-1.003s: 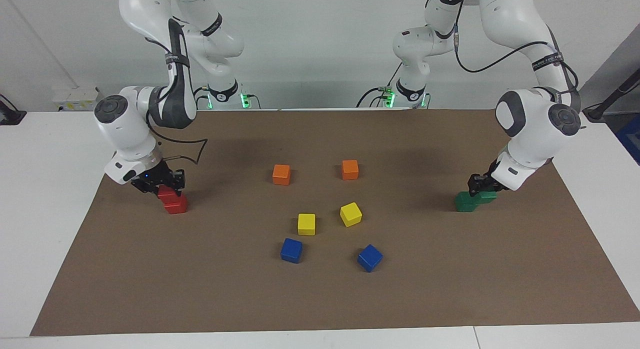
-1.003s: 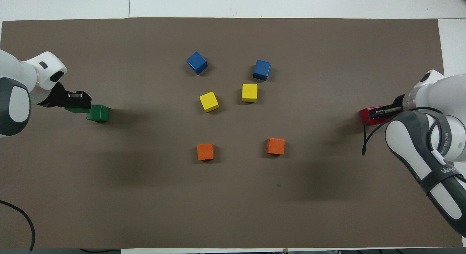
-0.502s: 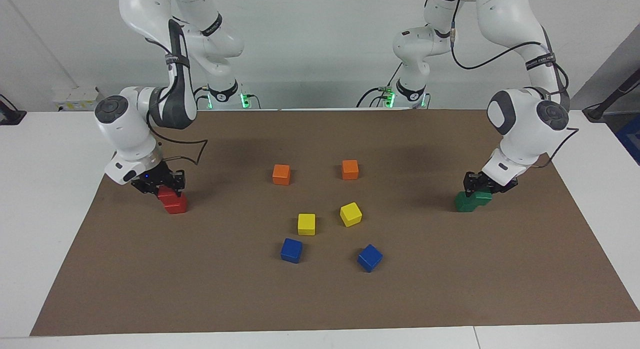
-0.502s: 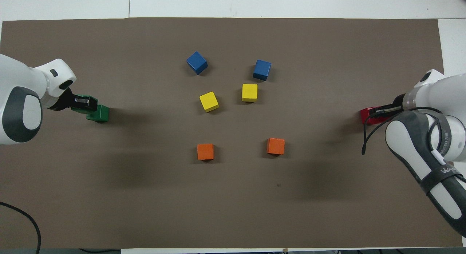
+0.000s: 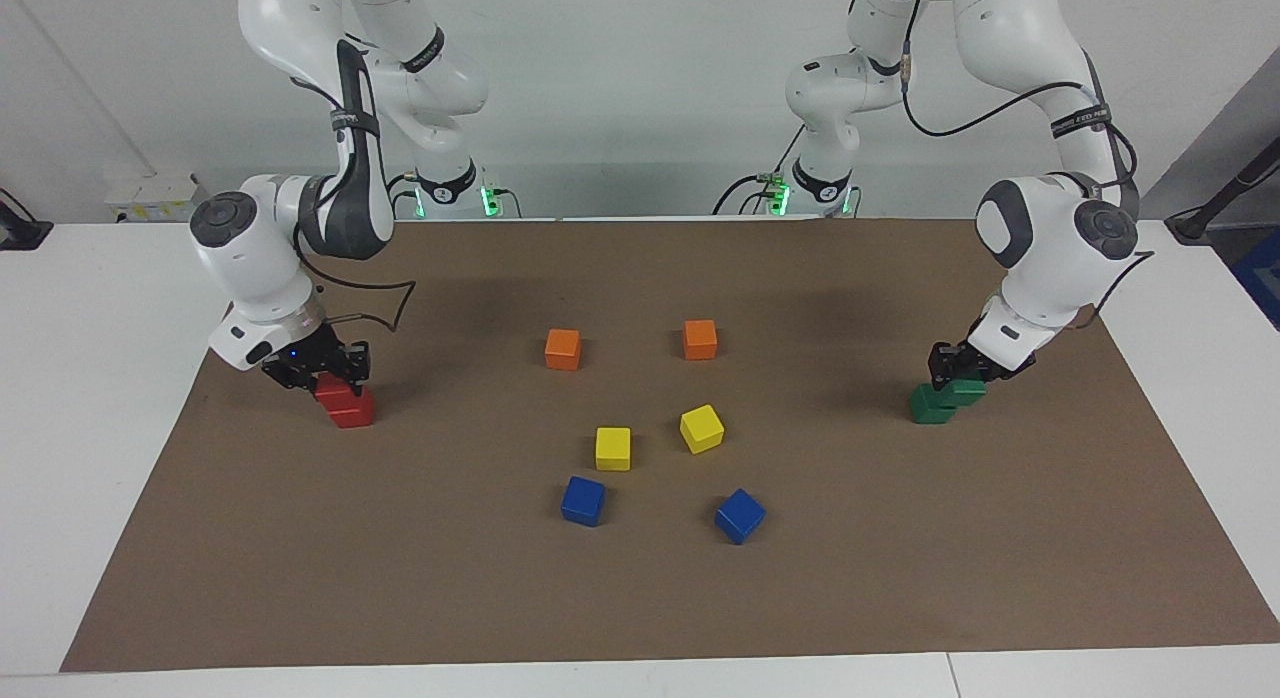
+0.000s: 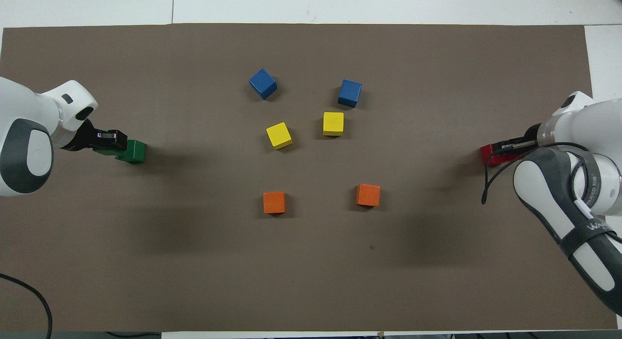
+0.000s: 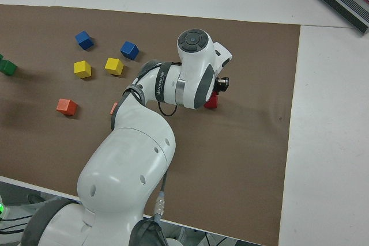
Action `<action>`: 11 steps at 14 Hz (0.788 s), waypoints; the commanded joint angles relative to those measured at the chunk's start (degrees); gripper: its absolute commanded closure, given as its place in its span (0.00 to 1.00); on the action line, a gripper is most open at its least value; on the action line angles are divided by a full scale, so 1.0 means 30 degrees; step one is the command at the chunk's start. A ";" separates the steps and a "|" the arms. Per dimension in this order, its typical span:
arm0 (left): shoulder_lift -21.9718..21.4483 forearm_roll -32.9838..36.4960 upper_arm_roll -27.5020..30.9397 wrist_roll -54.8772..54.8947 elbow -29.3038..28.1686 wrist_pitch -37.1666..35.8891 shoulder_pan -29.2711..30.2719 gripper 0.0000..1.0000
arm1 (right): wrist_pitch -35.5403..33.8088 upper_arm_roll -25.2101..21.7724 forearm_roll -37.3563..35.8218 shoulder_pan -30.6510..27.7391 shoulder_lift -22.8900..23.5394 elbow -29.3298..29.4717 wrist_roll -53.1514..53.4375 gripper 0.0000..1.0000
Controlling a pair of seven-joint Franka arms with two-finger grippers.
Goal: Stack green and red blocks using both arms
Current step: 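Lower the green block onto the green block with the left gripper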
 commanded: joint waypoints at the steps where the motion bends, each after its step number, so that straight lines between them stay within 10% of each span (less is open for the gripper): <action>1: -0.0812 -0.0211 0.0029 -0.0288 -0.0768 -0.0014 -0.0132 1.00 | 0.0486 0.0202 0.0403 -0.0179 0.0170 -0.0149 -0.0321 1.00; 6: -0.0812 -0.0211 0.0029 -0.0258 -0.0972 0.0133 -0.0191 1.00 | 0.0486 0.0202 0.0403 -0.0062 0.0199 -0.0149 -0.0029 1.00; 8: -0.0841 -0.0123 0.0029 0.0120 -0.1061 0.0133 -0.0163 1.00 | 0.0486 0.0202 0.0403 -0.0003 0.0199 -0.0120 0.0262 0.44; 11: -0.0812 -0.0094 0.0029 0.0152 -0.1119 0.0162 -0.0017 1.00 | 0.0486 0.0202 0.0403 -0.0003 0.0199 -0.0120 0.0382 0.25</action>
